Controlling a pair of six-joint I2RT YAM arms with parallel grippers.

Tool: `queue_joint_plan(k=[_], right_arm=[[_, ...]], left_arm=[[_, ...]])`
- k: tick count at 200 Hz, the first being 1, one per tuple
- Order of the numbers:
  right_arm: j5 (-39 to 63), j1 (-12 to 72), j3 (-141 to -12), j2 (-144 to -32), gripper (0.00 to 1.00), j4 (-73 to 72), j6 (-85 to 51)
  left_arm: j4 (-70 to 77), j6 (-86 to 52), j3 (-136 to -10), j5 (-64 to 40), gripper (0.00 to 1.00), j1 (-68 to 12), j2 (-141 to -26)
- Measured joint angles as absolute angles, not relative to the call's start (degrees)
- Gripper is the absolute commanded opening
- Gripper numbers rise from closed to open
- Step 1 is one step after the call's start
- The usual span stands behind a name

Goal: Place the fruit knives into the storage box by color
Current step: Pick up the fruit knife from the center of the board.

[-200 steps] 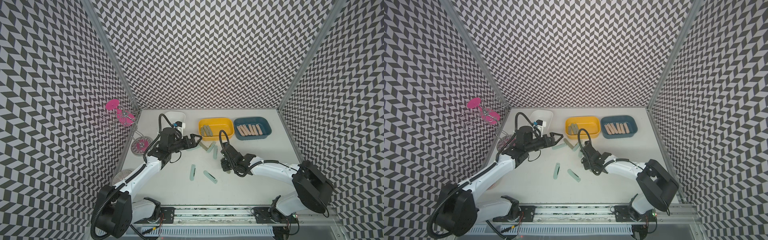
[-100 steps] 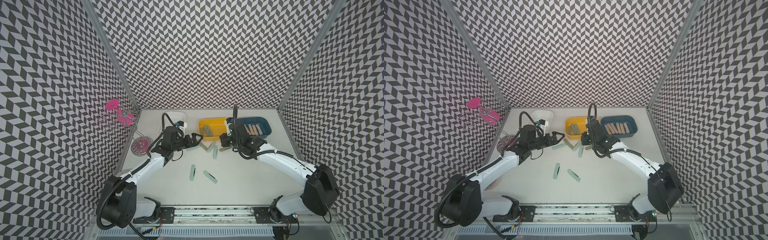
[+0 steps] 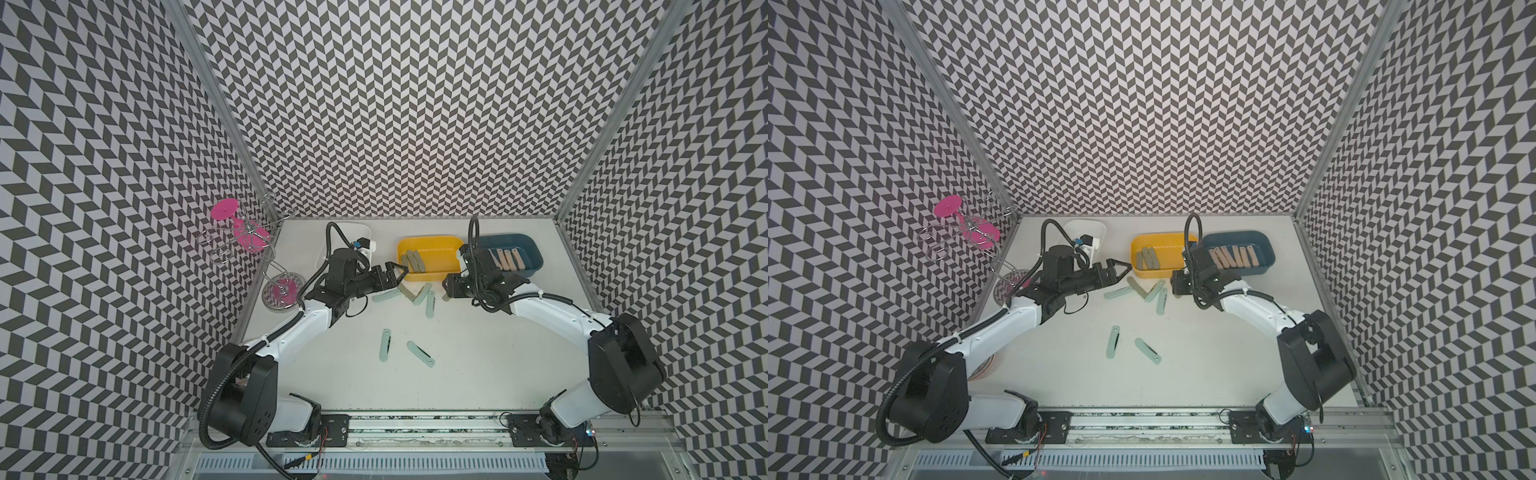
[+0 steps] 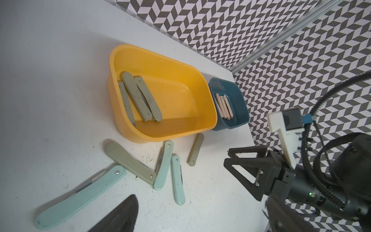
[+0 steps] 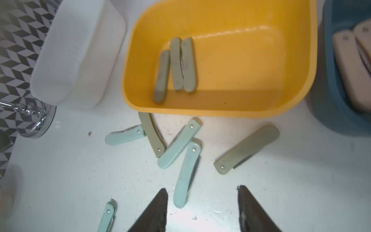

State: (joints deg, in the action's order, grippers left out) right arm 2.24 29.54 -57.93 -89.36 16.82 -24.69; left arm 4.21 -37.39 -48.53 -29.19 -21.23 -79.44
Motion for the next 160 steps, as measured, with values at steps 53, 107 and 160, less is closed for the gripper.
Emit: queue_joint_plan(k=[53,107,160], right_arm=[[4.56,28.03,-55.53,-92.60,0.70,15.18,-30.00],[1.30,27.94,-56.93,-98.39,0.71,15.00,-32.27],[-1.93,27.94,-62.48,-103.31,0.73,14.98,-33.01]], left_arm=[[4.95,-37.47,-48.86,-29.91,1.00,-21.23,-80.27],[6.04,-38.17,-48.86,-30.37,1.00,-21.23,-80.27],[6.48,-38.30,-48.84,-30.79,1.00,-21.23,-80.27]])
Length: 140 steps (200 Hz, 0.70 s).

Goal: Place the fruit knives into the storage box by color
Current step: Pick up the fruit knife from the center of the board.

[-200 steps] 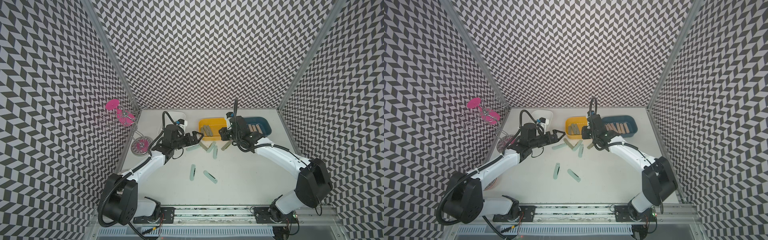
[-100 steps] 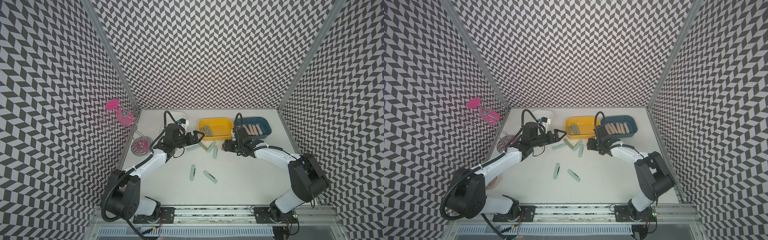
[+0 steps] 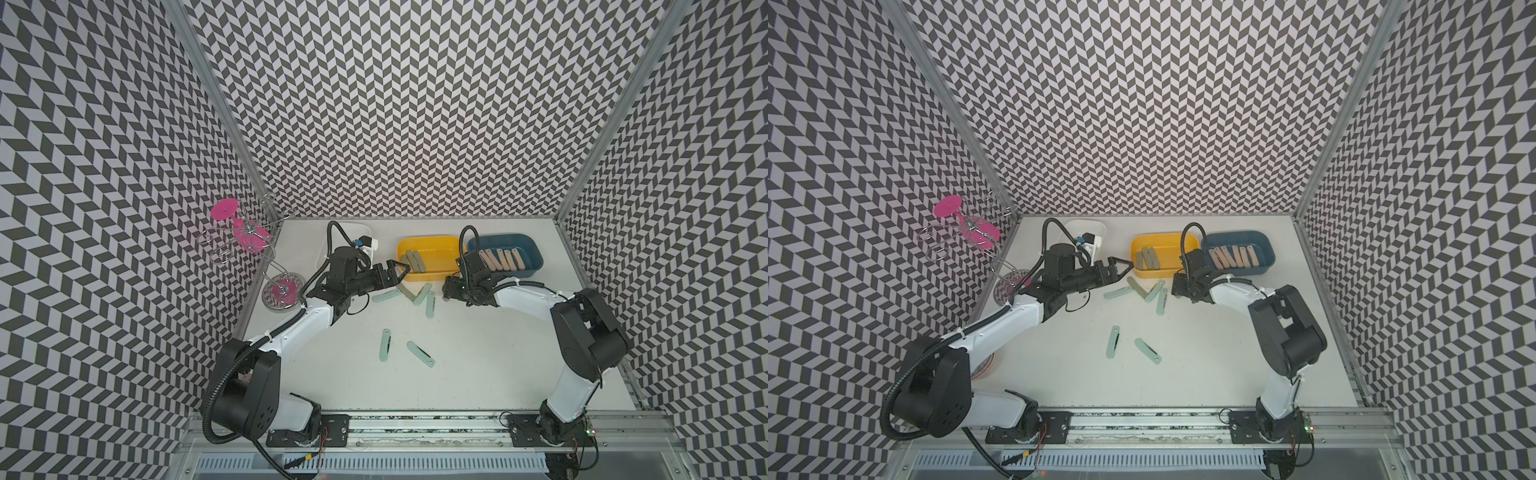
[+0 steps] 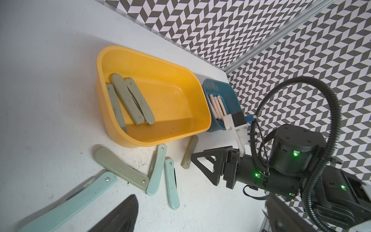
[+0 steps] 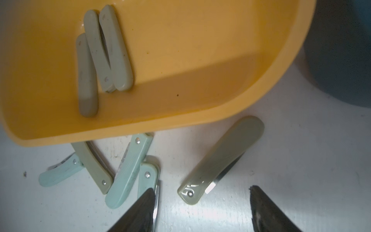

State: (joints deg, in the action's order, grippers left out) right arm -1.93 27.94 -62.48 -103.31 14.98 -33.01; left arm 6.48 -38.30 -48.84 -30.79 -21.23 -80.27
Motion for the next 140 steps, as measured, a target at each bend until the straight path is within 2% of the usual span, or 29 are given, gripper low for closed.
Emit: queue_joint_plan(k=[78,140], right_arm=[[-8.14,28.45,-66.67,-109.56,0.65,16.12,-32.45],[-15.11,31.53,-68.71,-112.12,0.42,17.15,-29.28]], left_arm=[[7.33,-38.57,-48.77,-31.05,1.00,-21.23,-80.27],[7.70,-38.72,-48.75,-31.18,1.00,-21.19,-80.27]])
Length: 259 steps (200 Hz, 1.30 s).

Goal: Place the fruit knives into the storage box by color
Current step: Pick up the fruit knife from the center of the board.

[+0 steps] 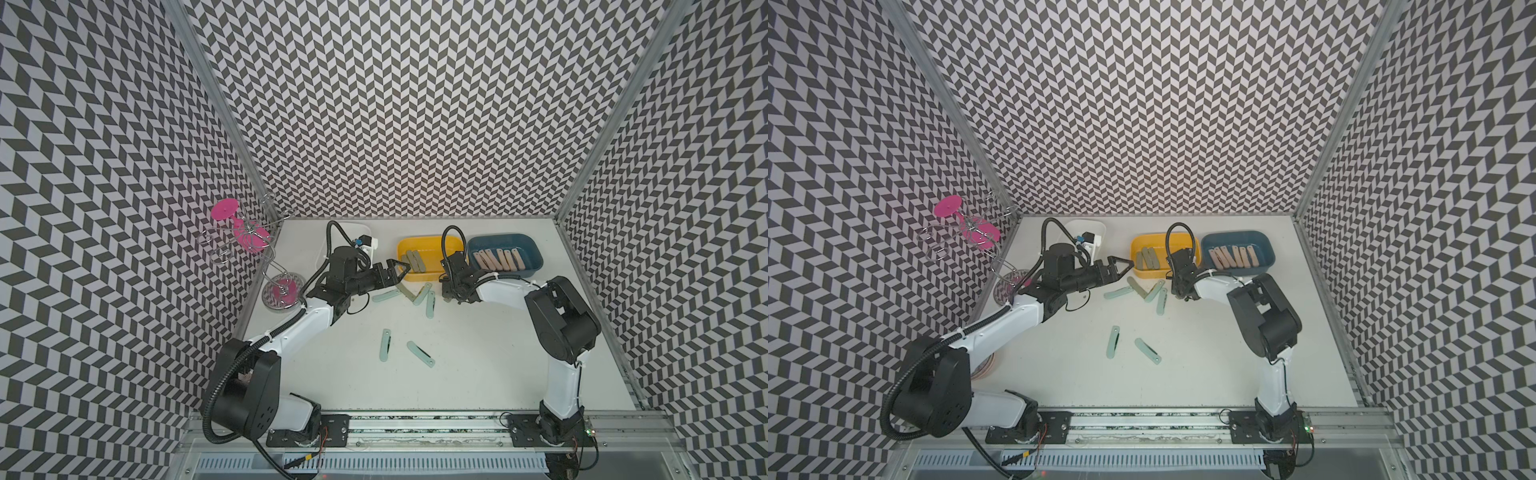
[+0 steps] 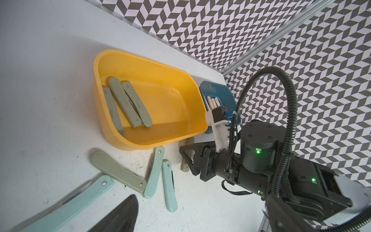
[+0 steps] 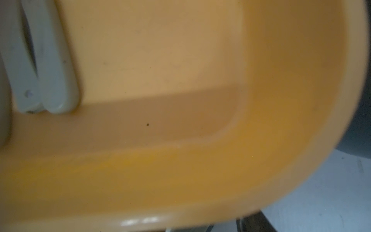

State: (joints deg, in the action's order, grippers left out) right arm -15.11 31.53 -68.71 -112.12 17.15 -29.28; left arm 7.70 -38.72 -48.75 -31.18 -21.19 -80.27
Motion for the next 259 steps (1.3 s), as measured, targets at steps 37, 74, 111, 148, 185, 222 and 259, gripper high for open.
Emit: queue_joint_plan(k=[37,74,111,148,185,222,259], right_arm=[[-16.19,32.10,-65.71,-110.74,0.32,14.85,-28.16],[-14.68,32.10,-59.11,-106.04,0.29,12.58,-28.05],[-11.97,32.10,-54.57,-102.30,0.39,11.38,-28.16],[-11.07,32.08,-55.94,-102.80,0.50,12.23,-28.10],[-11.22,31.22,-60.82,-106.34,0.50,13.61,-27.77],[-11.70,30.30,-63.99,-108.84,0.48,14.02,-26.94],[-12.78,30.20,-64.66,-109.69,0.45,13.93,-26.04]], left_arm=[[7.75,-38.76,-48.51,-31.16,1.00,-21.19,-80.27],[7.77,-39.09,-47.97,-31.14,1.00,-21.19,-80.27],[7.86,-39.35,-47.64,-31.14,1.00,-21.19,-80.25],[7.88,-39.64,-47.64,-31.14,1.00,-21.19,-80.25],[7.88,-39.72,-47.64,-31.11,1.00,-21.19,-80.25],[7.88,-39.72,-47.64,-31.09,1.00,-21.19,-80.23],[7.88,-39.72,-47.64,-31.11,1.00,-21.19,-80.25]])
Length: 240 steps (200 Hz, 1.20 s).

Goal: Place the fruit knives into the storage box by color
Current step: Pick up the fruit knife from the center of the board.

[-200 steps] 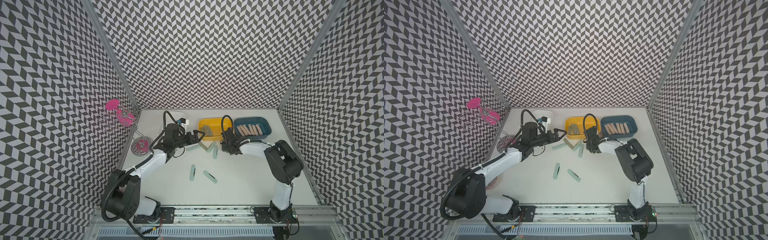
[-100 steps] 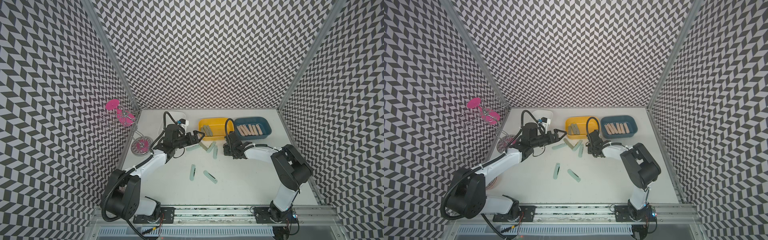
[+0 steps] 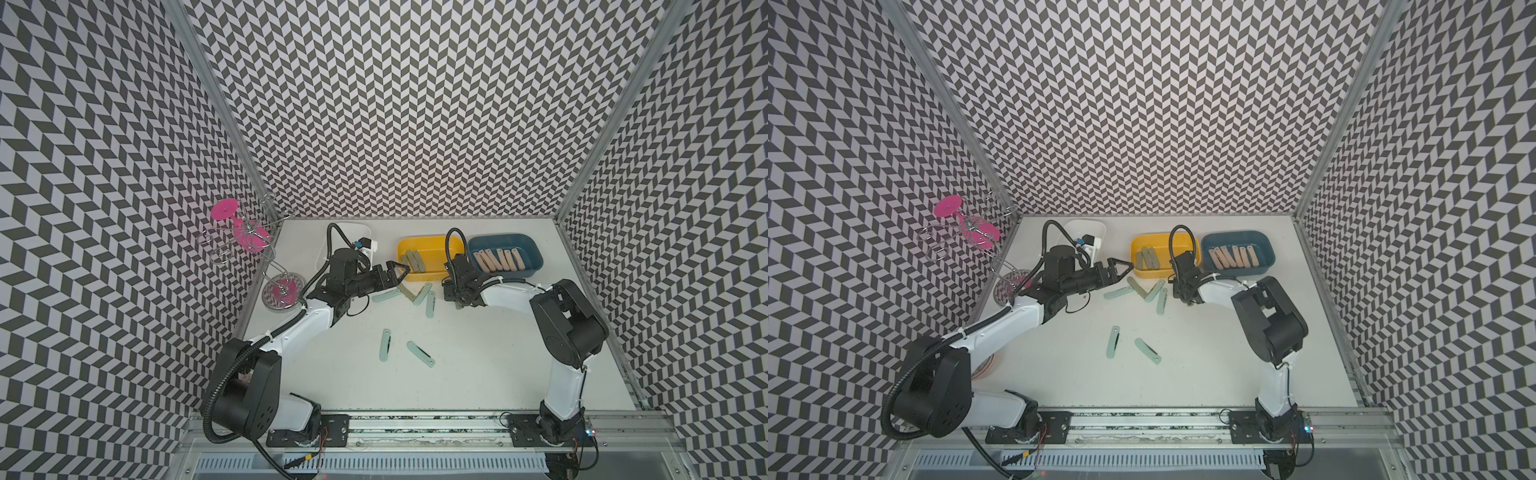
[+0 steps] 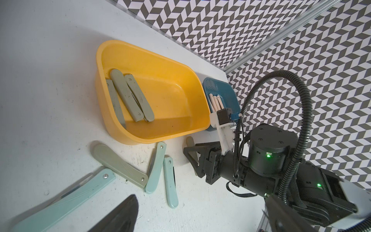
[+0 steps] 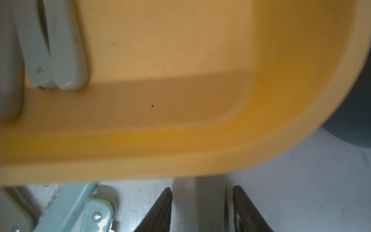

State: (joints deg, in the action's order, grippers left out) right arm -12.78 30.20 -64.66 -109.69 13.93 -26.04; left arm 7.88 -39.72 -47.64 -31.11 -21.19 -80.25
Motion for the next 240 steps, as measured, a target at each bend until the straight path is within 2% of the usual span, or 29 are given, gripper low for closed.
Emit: queue_joint_plan(k=[59,91,170,240], right_arm=[[-14.96,30.20,-64.51,-110.54,0.24,12.10,-24.49],[-14.74,30.20,-62.22,-109.47,0.18,9.26,-24.47],[-9.63,30.20,-53.54,-101.06,0.17,10.57,-25.76],[-5.65,30.20,-52.84,-93.73,0.17,13.72,-26.63]], left_arm=[[7.88,-39.72,-47.64,-31.11,1.00,-21.19,-80.25],[7.88,-39.72,-47.64,-31.11,1.00,-21.19,-80.25],[7.88,-39.72,-47.64,-30.87,1.00,-21.19,-80.25],[8.14,-39.79,-47.66,-30.68,1.00,-21.19,-81.41]])
